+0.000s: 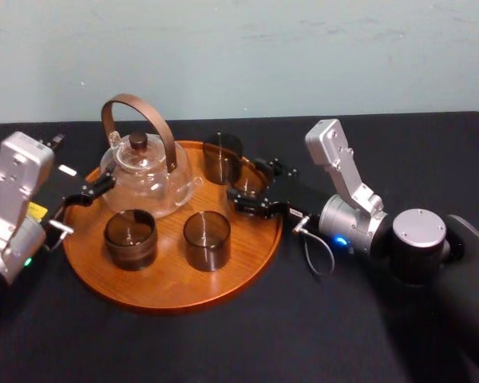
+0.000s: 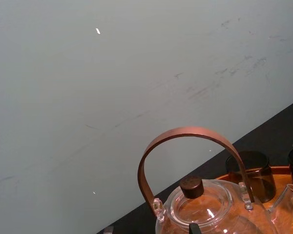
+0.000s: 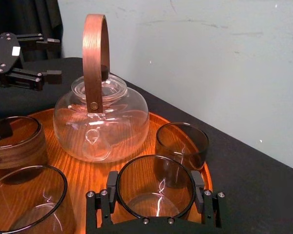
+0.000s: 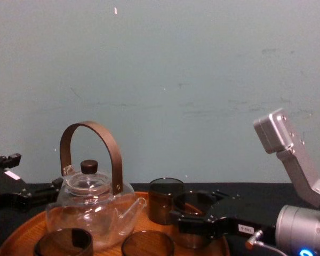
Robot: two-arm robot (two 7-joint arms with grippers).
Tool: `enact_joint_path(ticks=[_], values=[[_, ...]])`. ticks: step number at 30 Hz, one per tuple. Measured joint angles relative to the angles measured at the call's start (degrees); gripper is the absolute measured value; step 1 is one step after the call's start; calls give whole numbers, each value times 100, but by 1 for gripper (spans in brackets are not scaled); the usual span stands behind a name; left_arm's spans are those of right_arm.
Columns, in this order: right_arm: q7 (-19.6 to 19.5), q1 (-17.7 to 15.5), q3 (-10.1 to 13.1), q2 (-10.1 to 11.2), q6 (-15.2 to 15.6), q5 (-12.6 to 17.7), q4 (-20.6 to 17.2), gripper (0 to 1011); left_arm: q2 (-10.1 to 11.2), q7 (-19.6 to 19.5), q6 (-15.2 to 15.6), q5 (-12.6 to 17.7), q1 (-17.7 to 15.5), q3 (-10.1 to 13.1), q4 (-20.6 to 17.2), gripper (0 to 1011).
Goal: Pick up the glass from the table and place it on the tray.
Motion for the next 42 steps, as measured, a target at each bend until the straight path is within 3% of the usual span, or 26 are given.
enact_joint_path(ticks=[25, 30, 42], values=[[-8, 5, -5, -2, 21, -10, 5, 906, 0, 0, 0, 0, 0, 0, 0, 1001], [-8, 2, -5, 0, 21, -10, 2, 997, 0, 0, 0, 0, 0, 0, 0, 1001], [5, -39, 23, 25, 12, 17, -75, 1002, 0, 0, 0, 0, 0, 0, 0, 1002]])
